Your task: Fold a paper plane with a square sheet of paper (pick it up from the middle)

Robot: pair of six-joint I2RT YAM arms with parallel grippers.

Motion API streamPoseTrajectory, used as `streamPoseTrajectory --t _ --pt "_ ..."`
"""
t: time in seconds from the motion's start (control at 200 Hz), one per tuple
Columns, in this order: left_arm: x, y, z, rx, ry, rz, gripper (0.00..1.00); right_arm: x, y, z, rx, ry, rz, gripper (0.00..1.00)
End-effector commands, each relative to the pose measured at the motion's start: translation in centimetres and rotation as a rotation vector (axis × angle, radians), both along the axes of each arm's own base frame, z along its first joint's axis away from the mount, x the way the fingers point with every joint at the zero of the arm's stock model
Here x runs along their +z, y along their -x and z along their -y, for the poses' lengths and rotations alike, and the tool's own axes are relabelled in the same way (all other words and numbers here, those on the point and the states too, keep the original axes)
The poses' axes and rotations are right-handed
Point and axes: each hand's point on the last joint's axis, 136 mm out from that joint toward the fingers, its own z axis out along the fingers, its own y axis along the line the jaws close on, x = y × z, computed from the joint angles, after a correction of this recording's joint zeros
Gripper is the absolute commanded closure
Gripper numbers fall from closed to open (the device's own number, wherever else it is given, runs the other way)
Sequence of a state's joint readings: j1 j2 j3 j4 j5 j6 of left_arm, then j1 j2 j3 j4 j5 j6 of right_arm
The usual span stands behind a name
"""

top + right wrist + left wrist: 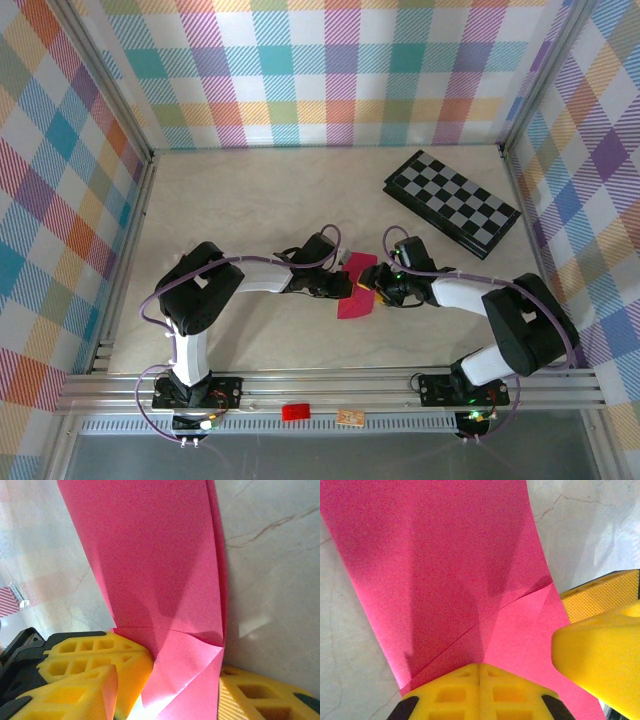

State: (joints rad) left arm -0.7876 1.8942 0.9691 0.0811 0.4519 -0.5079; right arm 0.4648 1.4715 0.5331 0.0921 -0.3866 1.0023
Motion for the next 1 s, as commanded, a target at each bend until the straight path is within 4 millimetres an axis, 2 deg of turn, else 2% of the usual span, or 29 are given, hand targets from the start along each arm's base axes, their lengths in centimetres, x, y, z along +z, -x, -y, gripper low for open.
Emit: streamPoseTrajectory --t 0.0,0.22,0.6,0.875,0.995 --pt "-2.5 1.9 -2.3 0.009 -0.106 -0.083 1.0 0.4 -0.7 -0.2 0.016 -0.017 0.04 0.54" --pt "-1.9 1.8 -2.0 0.01 -0.089 -0.075 1.0 -0.3 -1.0 0.4 0.0 -0.012 0.044 0.69" --pt "-0.6 1.7 -1.7 0.016 -0.054 -0.068 0.98 -1.1 -0.9 1.0 0.003 -0.037 0.055 0.81" --pt "0.6 1.7 -1.3 0.022 -0.006 -0.061 0.95 0.2 -1.0 0.5 0.038 -0.079 0.111 0.88" --pt "1.9 1.6 -1.1 0.028 0.039 -0.041 0.89 1.1 -0.9 0.4 0.068 -0.082 0.15 0.88"
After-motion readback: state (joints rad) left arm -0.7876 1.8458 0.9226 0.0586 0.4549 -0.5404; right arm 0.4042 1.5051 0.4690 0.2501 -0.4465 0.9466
